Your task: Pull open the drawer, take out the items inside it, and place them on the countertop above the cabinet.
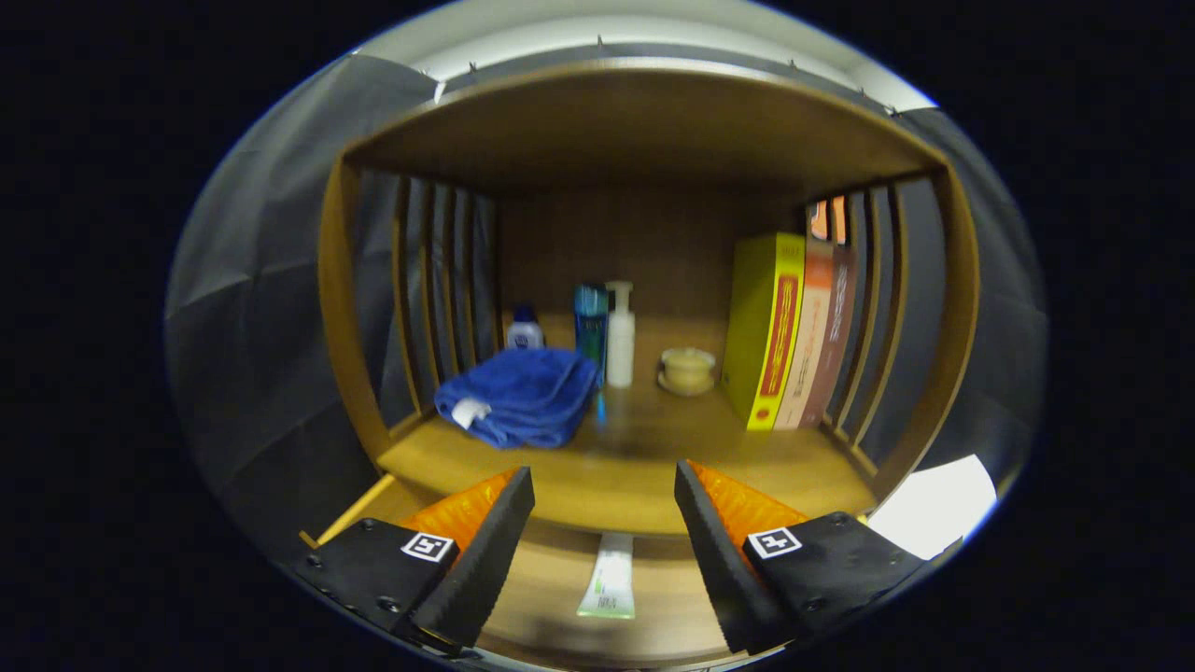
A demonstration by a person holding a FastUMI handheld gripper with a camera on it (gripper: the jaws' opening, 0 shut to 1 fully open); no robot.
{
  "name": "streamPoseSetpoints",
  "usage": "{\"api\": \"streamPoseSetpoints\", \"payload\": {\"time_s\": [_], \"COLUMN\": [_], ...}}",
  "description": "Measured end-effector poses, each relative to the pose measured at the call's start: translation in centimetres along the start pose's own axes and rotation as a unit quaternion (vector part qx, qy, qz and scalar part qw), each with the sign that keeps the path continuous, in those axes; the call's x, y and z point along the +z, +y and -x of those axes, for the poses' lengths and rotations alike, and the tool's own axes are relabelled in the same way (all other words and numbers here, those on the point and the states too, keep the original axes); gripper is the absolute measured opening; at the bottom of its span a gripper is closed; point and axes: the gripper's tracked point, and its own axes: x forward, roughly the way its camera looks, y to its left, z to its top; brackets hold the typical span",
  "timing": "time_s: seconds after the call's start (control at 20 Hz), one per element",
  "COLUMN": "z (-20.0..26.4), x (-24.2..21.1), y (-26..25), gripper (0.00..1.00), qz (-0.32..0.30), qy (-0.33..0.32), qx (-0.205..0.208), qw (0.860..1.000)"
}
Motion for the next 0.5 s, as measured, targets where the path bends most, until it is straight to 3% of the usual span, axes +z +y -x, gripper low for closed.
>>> {"api": "streamPoseSetpoints", "payload": {"time_s": [0.2,0.5], "z": [-3.7,-6.6], "x": [-6.0,-12.2], "y": [0.7,-0.2], "gripper": [0.99,0.99], "qz": [-0.025,-0.081], "qy": [0.115,0.258], "qx": [0.003,-0.009], "qw": [0.993,0.963]}}
